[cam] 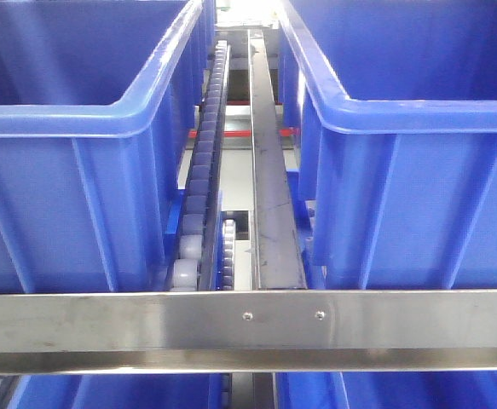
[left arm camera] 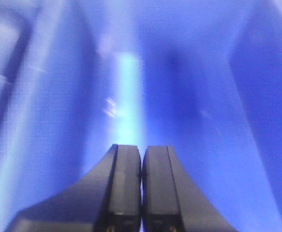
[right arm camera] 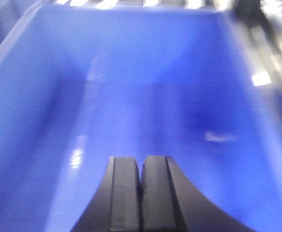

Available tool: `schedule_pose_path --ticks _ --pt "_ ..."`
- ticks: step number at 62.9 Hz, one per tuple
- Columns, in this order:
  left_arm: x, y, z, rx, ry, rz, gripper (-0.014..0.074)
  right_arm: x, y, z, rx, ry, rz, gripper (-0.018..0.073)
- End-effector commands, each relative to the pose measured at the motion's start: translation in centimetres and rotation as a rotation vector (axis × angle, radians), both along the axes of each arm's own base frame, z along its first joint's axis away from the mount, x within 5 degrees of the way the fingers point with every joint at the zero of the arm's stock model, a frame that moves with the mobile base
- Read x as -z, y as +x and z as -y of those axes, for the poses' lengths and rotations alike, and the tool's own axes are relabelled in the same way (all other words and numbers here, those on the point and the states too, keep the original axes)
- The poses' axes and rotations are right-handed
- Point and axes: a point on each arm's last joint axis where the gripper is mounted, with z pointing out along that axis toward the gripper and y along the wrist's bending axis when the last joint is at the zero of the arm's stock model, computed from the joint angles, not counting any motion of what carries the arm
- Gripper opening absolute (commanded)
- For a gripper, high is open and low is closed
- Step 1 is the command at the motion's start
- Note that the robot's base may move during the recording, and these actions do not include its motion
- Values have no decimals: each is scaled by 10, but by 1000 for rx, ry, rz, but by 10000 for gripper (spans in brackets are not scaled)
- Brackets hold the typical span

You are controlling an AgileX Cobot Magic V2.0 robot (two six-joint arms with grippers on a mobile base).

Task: Pick and sort blue part to right shelf
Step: 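Open the right gripper to drop its blue part into a bin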

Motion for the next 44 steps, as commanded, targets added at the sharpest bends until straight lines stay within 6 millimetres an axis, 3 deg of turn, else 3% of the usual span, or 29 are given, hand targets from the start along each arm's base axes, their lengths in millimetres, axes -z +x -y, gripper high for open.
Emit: schedule_pose_path --ticks 1,27,44 --pt "-18 -17 -3 -37 -8 188 134 -16 -15 3 13 2 136 55" --pt "33 -101 0 -41 -32 294 134 26 -95 4 13 3 249 55" --pt "42 -126 0 -39 -31 374 134 37 -122 4 13 4 269 55"
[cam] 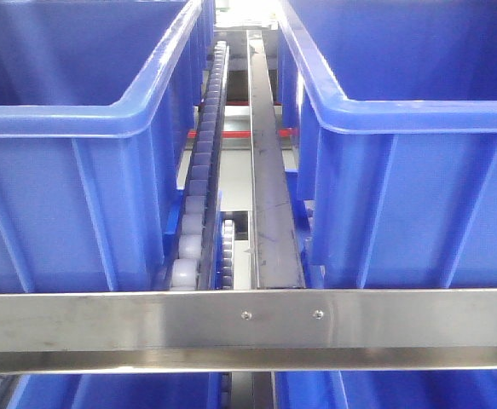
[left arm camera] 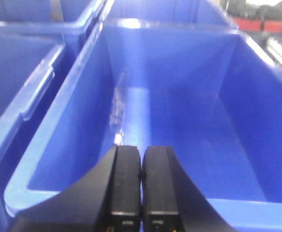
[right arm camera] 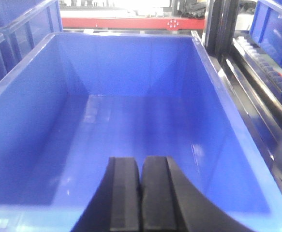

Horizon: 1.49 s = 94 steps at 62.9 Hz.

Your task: Pick and sort blue part to right shelf

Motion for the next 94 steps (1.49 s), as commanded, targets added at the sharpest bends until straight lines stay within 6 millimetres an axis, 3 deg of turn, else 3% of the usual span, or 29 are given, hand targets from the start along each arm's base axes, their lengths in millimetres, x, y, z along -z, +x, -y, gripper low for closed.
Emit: schedule_pose_path --ticks 1,33,47,62,72,94 --pt "-17 -2 -2 -19 -17 117 134 -15 -2 0 6 0 91 55" --pt "-17 -2 -2 -19 -17 117 134 -15 -2 0 6 0 88 55" --pt "-17 -2 -2 -19 -17 117 134 3 -9 1 6 0 93 55" --pt "-17 -2 -2 -19 -17 117 134 42 -31 1 6 2 182 55" --pt "-17 -2 -2 -19 -17 115 134 63 -25 0 -5 4 272 55" --pt "-17 -2 -2 -19 -17 114 134 62 -26 0 0 -45 275 55"
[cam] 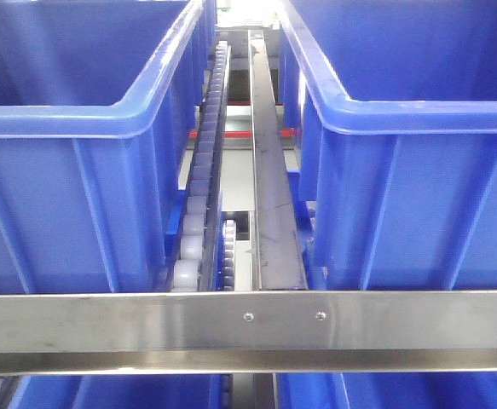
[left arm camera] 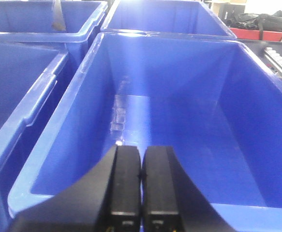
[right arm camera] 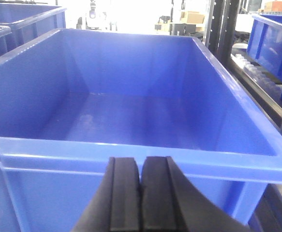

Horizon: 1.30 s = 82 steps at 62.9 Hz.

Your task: Pick and sort blue part to right shelf

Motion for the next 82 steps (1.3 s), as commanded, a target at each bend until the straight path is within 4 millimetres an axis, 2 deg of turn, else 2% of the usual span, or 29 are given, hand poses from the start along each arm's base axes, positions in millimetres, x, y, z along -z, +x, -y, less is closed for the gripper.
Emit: schedule_pose_path --ticks 1,45,53,64,82 --pt "-16 1 -2 -20 -15 101 134 -18 -5 0 -1 -9 150 55" --pt "-14 1 -2 -22 -4 98 134 -17 -5 0 -1 -9 146 55" --pt "-1 0 -4 -44 173 121 134 -17 -5 0 -1 -9 146 55" --pt "24 -8 -2 -26 155 236 134 -17 -5 0 -1 -9 146 55" --pt "53 -17 0 14 145 245 134 -17 -5 0 -1 -9 146 55"
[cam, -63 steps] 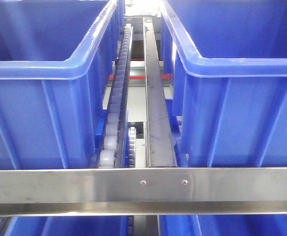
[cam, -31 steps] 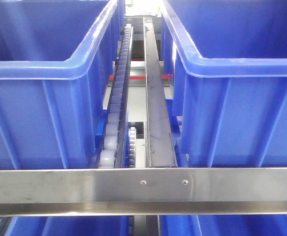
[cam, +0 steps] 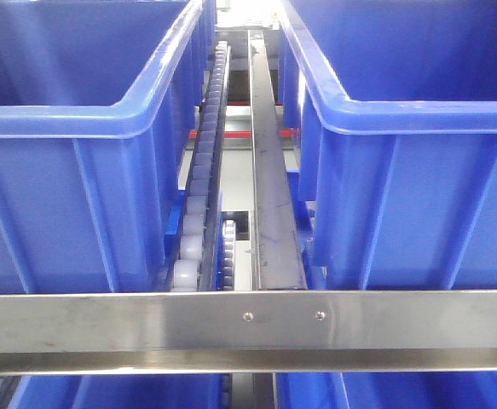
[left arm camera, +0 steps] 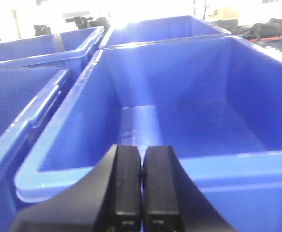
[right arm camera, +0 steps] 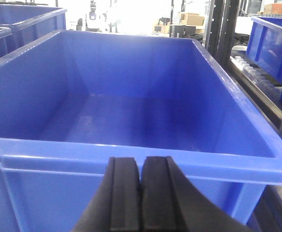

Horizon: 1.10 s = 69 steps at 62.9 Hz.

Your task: Pick and sort blue part to right shelf

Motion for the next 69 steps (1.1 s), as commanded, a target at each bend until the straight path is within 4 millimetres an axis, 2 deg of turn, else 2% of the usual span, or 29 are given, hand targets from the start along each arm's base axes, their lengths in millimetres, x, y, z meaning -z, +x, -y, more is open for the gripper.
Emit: schedule_pose_path --ticks 1,10,14,69 --pt "-9 -3 0 6 -18 107 134 -17 -5 0 -1 -7 144 55" --pt "12 -5 0 9 -40 101 134 -17 -5 0 -1 -7 144 55" --pt "15 -5 0 13 -58 80 134 -17 -5 0 -1 -7 144 55" --pt "15 -5 0 12 -58 87 134 -17 -5 0 -1 -7 144 55"
